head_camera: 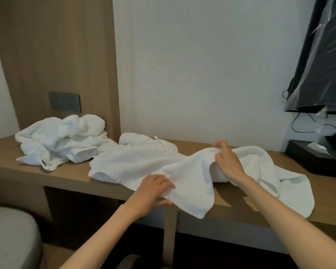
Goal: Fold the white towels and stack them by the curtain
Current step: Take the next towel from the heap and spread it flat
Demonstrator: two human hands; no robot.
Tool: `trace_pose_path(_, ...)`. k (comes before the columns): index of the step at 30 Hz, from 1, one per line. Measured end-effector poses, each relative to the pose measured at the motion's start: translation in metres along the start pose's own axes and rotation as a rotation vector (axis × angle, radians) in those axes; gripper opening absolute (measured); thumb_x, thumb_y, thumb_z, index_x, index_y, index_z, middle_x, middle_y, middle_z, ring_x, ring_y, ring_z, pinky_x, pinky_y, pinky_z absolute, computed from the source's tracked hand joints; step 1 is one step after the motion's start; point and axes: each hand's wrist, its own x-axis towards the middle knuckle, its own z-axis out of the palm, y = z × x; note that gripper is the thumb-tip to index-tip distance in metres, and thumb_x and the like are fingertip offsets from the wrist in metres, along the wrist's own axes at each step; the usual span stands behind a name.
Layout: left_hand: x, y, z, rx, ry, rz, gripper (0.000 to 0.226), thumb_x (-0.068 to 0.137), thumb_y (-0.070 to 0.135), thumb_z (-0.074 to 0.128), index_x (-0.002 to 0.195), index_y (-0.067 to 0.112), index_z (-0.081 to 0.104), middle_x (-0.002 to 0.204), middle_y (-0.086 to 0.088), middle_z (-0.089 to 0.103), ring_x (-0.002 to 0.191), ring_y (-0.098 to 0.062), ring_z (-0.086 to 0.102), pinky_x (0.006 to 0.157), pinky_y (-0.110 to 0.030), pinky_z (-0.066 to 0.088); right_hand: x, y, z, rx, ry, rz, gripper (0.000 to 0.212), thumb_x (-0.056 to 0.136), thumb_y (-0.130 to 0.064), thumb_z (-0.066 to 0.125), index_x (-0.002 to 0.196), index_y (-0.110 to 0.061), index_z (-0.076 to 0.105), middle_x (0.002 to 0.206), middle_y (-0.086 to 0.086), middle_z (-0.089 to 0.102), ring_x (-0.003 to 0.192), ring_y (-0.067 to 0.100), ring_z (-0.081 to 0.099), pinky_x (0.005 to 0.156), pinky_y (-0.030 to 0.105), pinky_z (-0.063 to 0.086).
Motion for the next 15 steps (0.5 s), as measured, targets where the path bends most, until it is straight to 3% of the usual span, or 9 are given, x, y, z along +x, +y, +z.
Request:
trace_pose_path(4,0.0,-0.004,-0.008,-0.185,0.065,-0.026,0.032,0.094,0.038,0.054,0.121,0.02,0.059,0.126,0.003,0.057,0.119,-0.02,0.049,0.1,-0.028,0.035,-0.013,0.006,-0.01,-0.076,-0.354,-0.167,0.051,0.084,-0.022,0.054,0.124,-0.045,0.032,0.125,-0.006,0.035,0.107,0.017,0.043,0.085,0.036,0.043)
trace_pose_path(6,0.0,-0.002,-0.015,-0.407,0.109,-0.134,0.026,0.099,0.033,0.047,0.122,0.024,0.055,0.13,0.008,0.056,0.119,-0.016,0.052,0.1,-0.026,0.039,-0.017,0.015,-0.014,-0.102,-0.374,-0.155,0.067,0.081,-0.021,0.059,0.133,-0.043,0.023,0.121,-0.002,0.042,0.108,0.019,0.046,0.084,0.033,0.043)
trace_pose_path(8,0.007,-0.001,-0.025,-0.488,0.174,-0.309,0.034,0.1,0.033,0.042,0.133,0.024,0.044,0.132,0.007,0.05,0.12,-0.016,0.051,0.101,-0.024,0.037,-0.023,0.022,-0.013,-0.025,-0.269,-0.096,0.057,0.09,-0.017,0.055,0.137,-0.031,0.025,0.11,-0.001,0.051,0.101,0.023,0.055,0.08,0.03,0.043)
trace_pose_path(10,0.017,-0.002,-0.037,-0.467,0.308,-0.432,0.035,0.1,0.034,0.04,0.132,0.019,0.04,0.11,0.005,0.056,0.101,-0.015,0.058,0.087,-0.021,0.043,-0.025,0.023,-0.012,0.054,-0.1,-0.025,0.039,0.095,-0.015,0.052,0.131,-0.016,0.039,0.099,0.0,0.054,0.098,0.028,0.059,0.077,0.029,0.04)
trace_pose_path(13,0.032,-0.003,-0.064,-0.571,0.544,-0.478,0.01,0.1,0.031,0.043,0.102,0.021,0.042,0.072,0.01,0.051,0.066,-0.004,0.053,0.054,-0.011,0.035,-0.022,0.009,-0.024,0.19,0.097,0.024,0.027,0.096,-0.016,0.051,0.122,-0.017,0.047,0.101,0.002,0.055,0.093,0.025,0.056,0.075,0.033,0.042)
trace_pose_path(15,0.041,-0.005,-0.085,-0.608,0.646,-0.491,0.016,0.1,0.029,0.044,0.087,0.022,0.037,0.067,0.011,0.045,0.059,0.003,0.048,0.049,-0.012,0.034,-0.019,-0.009,-0.042,0.209,0.255,-0.028,0.024,0.091,-0.015,0.054,0.113,-0.022,0.052,0.098,-0.002,0.058,0.088,0.022,0.056,0.073,0.035,0.046)
